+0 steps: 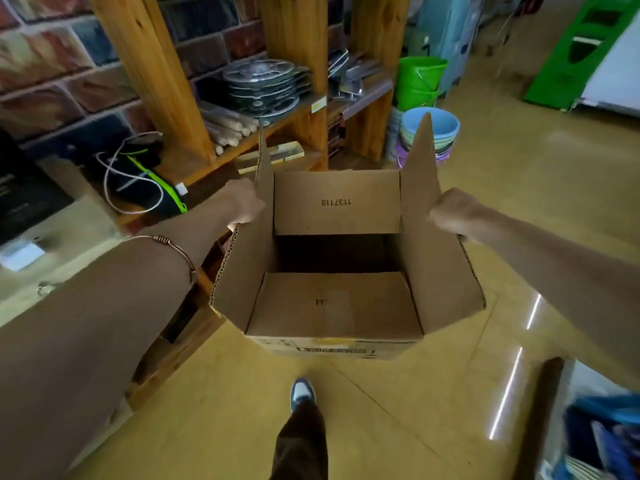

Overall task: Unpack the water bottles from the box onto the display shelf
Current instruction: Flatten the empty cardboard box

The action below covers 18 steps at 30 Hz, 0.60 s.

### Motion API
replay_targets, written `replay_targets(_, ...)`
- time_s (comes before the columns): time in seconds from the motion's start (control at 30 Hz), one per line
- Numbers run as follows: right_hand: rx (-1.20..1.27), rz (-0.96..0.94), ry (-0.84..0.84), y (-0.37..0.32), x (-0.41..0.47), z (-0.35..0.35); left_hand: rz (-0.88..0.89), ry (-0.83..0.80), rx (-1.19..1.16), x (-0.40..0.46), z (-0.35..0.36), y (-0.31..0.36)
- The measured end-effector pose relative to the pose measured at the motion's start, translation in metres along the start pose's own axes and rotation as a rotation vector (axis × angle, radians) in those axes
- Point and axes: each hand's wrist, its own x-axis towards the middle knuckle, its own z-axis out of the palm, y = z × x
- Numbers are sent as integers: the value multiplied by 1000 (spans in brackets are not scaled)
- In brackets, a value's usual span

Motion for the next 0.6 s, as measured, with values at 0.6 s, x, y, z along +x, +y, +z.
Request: replay_targets(0.6, 38, 275, 119, -21, 295, -69, 267, -117, 151, 348, -14, 197)
